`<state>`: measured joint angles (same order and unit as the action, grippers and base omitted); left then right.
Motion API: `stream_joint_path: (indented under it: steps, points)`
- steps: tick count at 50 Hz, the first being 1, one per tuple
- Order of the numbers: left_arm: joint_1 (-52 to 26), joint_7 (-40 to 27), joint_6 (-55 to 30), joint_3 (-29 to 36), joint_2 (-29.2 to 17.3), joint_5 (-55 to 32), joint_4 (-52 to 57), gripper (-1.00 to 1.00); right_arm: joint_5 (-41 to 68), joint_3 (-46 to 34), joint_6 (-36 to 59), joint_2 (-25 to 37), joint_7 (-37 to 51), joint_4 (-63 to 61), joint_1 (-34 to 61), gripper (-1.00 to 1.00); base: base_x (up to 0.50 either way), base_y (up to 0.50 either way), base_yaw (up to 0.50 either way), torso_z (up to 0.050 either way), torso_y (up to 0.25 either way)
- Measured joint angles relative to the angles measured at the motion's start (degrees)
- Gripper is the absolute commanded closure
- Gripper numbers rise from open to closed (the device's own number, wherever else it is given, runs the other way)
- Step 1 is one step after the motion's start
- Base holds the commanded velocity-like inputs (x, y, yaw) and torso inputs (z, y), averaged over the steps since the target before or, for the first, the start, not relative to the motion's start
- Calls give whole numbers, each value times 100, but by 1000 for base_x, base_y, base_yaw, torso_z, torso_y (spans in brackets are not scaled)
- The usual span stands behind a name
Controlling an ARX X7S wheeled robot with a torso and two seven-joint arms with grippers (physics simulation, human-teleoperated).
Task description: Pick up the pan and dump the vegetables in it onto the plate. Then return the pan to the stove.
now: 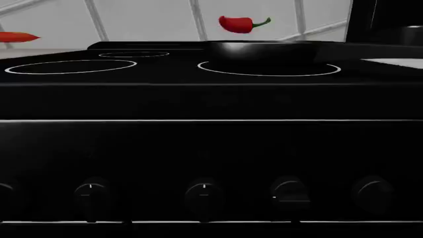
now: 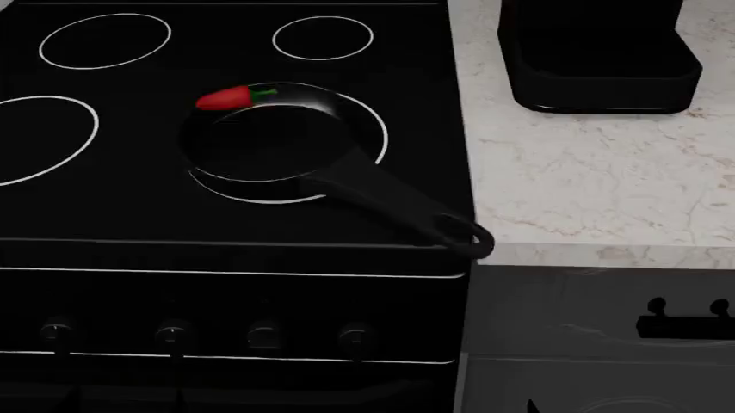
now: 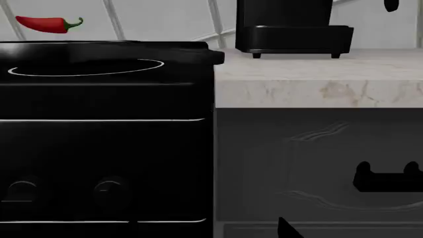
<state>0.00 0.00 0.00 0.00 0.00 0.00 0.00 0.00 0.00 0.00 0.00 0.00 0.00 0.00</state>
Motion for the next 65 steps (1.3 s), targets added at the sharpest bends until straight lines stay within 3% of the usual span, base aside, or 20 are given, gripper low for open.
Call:
stream_joint_path:
  steps: [35,43,53,65]
  points:
    - [21,-504,96,433,-361,-270,115,-100,361,-436,-3,357,413,12,24,-100,0,0,0,0,0]
    - [133,-616,56,550,-472,-187,395,-100,416,-501,7,425,495,-26,15,-100,0,0,0,43,126]
    - [322,-764,-661,524,-680,-158,1498,-100,589,-517,533,594,587,-665,-32,-100,0,0,0,43,126]
    - [144,-695,-2313,546,-1104,-95,3166,-100,628,-450,2183,1104,695,-2390,153,-100,0,0,0,43,126]
